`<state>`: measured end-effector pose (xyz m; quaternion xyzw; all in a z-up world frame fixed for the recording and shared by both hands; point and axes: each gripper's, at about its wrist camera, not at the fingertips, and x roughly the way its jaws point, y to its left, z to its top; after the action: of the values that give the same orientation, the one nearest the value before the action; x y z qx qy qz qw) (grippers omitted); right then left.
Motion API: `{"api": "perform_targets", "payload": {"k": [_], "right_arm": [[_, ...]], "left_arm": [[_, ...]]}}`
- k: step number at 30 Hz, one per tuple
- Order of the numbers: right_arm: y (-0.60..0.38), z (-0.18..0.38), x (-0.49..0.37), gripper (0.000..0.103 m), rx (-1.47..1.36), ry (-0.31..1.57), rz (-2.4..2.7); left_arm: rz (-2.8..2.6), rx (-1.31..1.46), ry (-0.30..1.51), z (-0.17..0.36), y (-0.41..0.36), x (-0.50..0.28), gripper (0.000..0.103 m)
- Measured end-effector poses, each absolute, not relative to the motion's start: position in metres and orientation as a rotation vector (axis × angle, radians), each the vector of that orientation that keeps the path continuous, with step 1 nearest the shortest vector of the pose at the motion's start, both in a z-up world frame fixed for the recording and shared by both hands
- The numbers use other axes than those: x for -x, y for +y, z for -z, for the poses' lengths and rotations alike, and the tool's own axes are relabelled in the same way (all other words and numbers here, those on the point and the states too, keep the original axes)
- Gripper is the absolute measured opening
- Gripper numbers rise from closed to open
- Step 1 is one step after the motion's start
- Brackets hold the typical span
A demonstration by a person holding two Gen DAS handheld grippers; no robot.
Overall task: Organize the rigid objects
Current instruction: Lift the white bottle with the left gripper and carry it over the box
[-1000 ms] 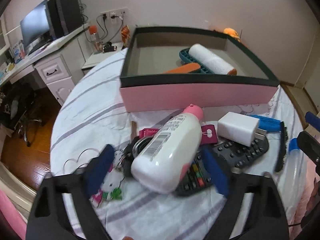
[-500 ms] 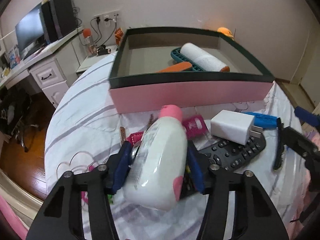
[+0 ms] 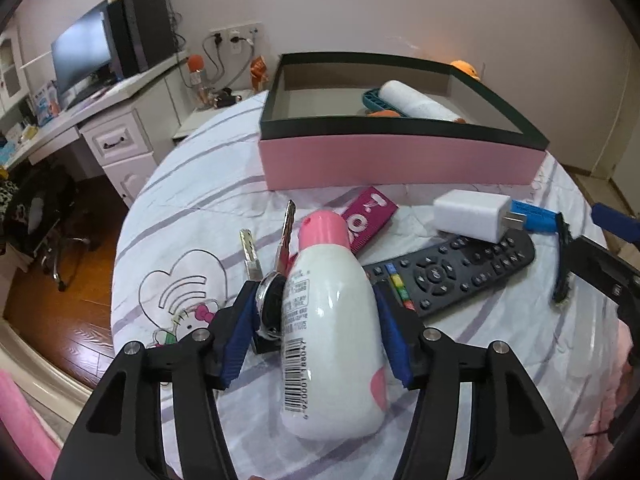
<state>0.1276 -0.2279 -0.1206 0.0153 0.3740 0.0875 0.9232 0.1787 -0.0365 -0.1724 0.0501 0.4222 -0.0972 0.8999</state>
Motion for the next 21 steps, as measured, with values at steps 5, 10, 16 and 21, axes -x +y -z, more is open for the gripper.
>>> {"api": "perform_targets", "payload": {"k": [5, 10, 16, 21], "right_arm": [[-0.226, 0.118, -0.123, 0.103, -0.026, 0.763, -0.172], [-0.225, 0.109, -0.118, 0.103, -0.024, 0.737, -0.172], [-0.224, 0.102, -0.112, 0.103, -0.017, 0.721, -0.179], [-0.225, 0.099, -0.107, 0.103, -0.022, 0.715, -0.177]], "left_arm": [[0.256, -0.042, 0.863, 0.163, -0.028, -0.172, 0.049], [0.277, -0.023, 0.844, 0.151, -0.026, -0.157, 0.049], [0.312, -0.021, 0.800, 0.132, -0.032, -0.145, 0.049], [0.327, -0.046, 0.807, 0.131, -0.038, -0.138, 0.049]]}}
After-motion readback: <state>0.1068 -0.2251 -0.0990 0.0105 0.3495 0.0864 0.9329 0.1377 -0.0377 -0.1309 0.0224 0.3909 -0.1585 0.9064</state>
